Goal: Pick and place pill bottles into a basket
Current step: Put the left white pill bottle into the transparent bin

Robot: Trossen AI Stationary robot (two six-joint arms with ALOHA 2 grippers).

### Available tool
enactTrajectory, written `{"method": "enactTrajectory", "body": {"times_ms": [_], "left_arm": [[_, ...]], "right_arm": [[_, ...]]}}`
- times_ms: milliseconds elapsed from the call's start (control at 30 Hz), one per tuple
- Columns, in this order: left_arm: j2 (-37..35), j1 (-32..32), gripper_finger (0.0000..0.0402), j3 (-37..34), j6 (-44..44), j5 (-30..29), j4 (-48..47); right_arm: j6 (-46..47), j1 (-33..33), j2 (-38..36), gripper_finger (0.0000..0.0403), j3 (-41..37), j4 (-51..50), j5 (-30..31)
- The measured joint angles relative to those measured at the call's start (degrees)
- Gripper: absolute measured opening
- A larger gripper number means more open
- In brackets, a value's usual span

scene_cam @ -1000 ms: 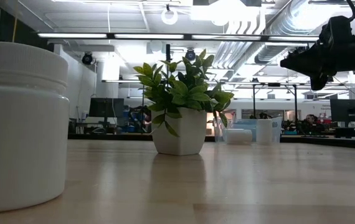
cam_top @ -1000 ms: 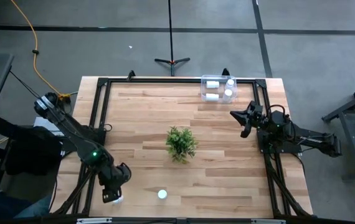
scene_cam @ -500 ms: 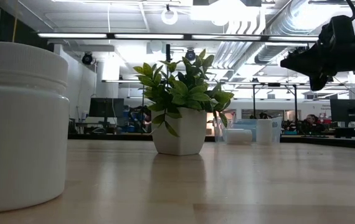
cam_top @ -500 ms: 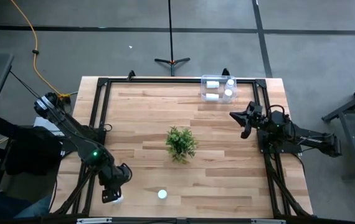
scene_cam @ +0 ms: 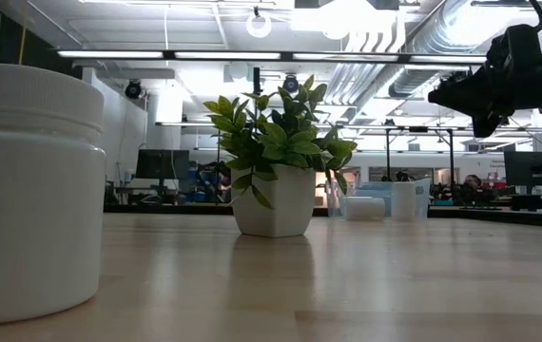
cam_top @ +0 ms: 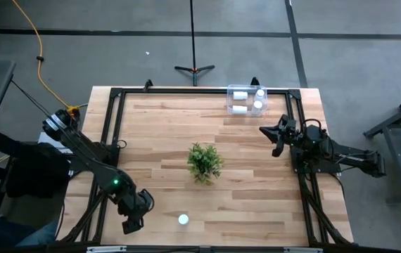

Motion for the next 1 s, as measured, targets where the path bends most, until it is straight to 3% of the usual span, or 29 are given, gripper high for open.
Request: {"method": "enactTrajectory", "body": {"times_ms": [433,1000], "left_arm": [[1.76,-0.52,0.0287,-0.11,-1.52,-0.50,1.28],[6.88,-3.19,0.0286,-0.20,-1.43,0.48,1.54]], "right_arm": [[-0.04,0.00,0.02,0.0006,0.00,-0.02,-0.03],[-0.48,0.00,0.26,0.0003,0.00,-0.04,-0.04]]}}
